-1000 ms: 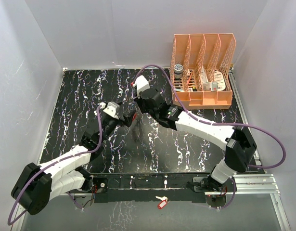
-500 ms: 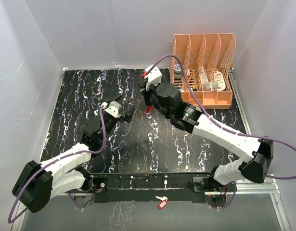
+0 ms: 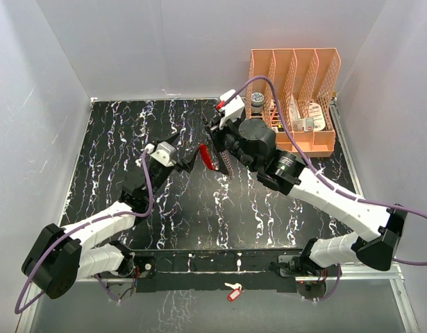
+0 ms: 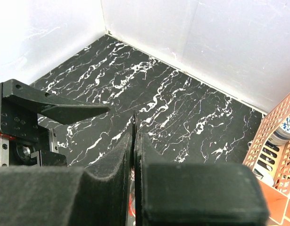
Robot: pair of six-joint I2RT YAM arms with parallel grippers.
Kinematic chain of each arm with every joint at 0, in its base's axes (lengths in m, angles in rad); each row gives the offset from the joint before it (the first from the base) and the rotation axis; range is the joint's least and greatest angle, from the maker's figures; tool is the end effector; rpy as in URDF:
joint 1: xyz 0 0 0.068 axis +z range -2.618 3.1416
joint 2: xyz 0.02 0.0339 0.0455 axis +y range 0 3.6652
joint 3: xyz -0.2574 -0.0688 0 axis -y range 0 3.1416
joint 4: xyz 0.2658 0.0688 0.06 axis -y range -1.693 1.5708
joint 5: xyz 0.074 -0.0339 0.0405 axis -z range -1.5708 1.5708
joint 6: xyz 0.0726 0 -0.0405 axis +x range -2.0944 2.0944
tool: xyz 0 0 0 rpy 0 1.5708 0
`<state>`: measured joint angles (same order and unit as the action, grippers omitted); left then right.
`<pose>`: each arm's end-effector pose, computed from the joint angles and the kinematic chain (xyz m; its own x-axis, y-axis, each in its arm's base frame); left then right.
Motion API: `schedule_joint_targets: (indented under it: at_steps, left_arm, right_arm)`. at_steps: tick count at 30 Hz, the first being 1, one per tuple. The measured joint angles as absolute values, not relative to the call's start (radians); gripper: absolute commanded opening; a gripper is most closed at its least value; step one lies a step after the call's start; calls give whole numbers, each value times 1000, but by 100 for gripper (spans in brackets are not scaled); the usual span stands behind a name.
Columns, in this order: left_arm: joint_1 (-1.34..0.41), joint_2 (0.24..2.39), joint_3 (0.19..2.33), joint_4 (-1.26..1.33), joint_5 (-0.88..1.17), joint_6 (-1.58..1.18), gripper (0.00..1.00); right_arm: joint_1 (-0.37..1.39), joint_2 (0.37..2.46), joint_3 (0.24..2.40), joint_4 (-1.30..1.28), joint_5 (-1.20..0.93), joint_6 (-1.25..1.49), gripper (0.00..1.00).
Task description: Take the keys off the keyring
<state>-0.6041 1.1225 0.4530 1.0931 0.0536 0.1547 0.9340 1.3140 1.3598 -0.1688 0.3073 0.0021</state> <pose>0.2345 -0.1666 0.2878 0.4278 -0.1083 -0.8973 0.5480 0.8206 0.1622 0.2314 0.2760 0.4170 -0.0742 -0.0969 -0.9925 -0.5877 0.8083 -0.0350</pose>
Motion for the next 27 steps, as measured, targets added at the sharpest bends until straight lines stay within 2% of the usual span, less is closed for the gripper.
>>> schedule_joint_targets:
  at_steps: [16,27]
  left_arm:
    - [-604,1111,568,1106,372,15,75]
    - [-604,1130,588,1118,435,-39,74]
  right_arm:
    - [934,1245,1343,-168,252,20,0]
    - [934,1222,1328,-164,215,29,0]
